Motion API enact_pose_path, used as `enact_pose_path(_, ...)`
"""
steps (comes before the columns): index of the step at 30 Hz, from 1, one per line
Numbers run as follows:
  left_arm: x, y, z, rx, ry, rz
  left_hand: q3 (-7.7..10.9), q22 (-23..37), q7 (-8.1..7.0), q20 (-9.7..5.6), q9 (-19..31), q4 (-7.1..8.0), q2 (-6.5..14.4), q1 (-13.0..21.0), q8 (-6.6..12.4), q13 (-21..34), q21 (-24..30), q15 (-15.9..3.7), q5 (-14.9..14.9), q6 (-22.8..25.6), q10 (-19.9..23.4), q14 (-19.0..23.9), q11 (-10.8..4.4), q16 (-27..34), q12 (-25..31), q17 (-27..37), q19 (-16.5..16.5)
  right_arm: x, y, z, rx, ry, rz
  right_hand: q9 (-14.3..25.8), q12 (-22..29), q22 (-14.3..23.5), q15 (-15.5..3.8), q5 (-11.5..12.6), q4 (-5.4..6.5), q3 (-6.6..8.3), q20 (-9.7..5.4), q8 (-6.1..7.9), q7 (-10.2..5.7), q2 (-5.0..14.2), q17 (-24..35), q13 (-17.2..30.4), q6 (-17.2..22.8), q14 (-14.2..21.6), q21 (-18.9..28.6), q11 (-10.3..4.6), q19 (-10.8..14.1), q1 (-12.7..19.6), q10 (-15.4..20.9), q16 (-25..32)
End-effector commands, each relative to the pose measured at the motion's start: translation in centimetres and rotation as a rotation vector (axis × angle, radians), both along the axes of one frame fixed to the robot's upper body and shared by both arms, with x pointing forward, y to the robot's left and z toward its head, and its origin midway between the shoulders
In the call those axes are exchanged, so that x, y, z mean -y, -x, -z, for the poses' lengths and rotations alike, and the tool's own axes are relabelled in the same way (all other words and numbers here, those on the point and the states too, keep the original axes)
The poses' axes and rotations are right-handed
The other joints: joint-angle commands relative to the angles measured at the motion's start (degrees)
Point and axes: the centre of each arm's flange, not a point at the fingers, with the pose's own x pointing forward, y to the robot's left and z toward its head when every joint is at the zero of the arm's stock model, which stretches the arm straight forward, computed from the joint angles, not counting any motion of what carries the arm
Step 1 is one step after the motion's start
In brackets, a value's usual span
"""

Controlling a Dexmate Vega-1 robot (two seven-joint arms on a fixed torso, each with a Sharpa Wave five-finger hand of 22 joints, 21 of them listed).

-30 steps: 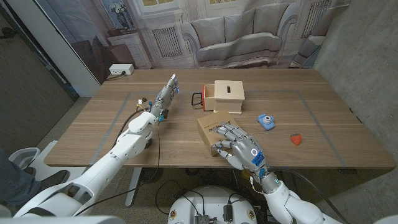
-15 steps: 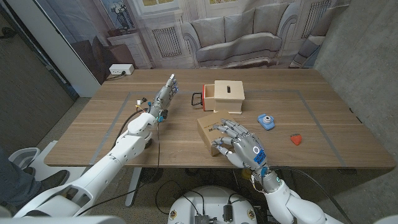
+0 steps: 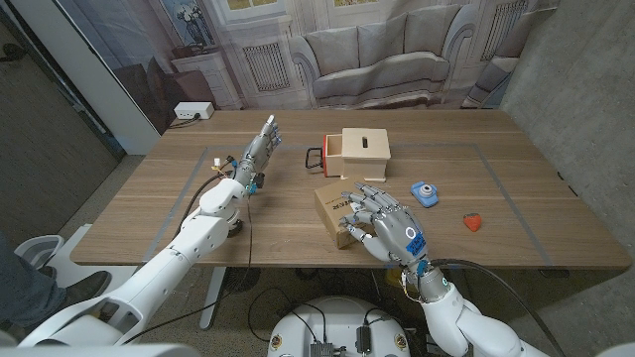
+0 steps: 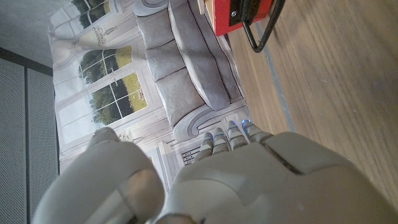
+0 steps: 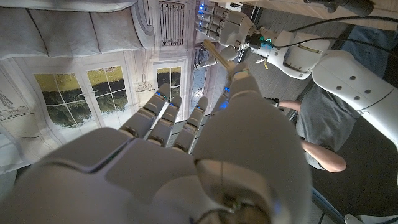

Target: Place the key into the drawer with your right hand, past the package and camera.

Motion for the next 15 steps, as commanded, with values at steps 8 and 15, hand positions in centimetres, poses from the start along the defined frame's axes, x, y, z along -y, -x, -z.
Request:
enact_pose_path(8,-1.2,0.6,-0.7,0.014,-0.002,-0.012,-0.28,0.2,0.24,0.13,0.1,0.22,0.3,0.4,-0.22,0.2,-0.2,0.17,-0.2,0.2,0.0,-0.1,-0.14,0.0,0.0,0.1,-0.5,-0.5,0.3,-2.6,-0.024,-0.006,0.027,1.0,0.1,0.2,-9.24,-0.2,0.06,-1.01,-8.68,0.45,0.09,0.53,0.1,0.2,-0.4,0.4,0.3,0.03,0.5,0.2,0.4,-0.2)
enact_pose_path(15,-1.4,0.7,-0.5,0.006,-0.002,-0.014,-0.32,0.1,0.18,0.13,0.1,0.19,0.4,0.5,-0.23,0.2,-0.2,0.18,-0.2,0.2,0.0,-0.1,-0.07,-0.1,0.0,0.1,-0.6,-0.9,0.6,-3.7,-0.036,-0.004,0.017,1.7,0.3,0.2,-9.46,-0.3,-0.07,-1.42,-8.72,0.55,0.2,0.52,-0.1,0.2,-0.6,0.3,0.4,0.4,0.6,0.6,1.4,-0.4)
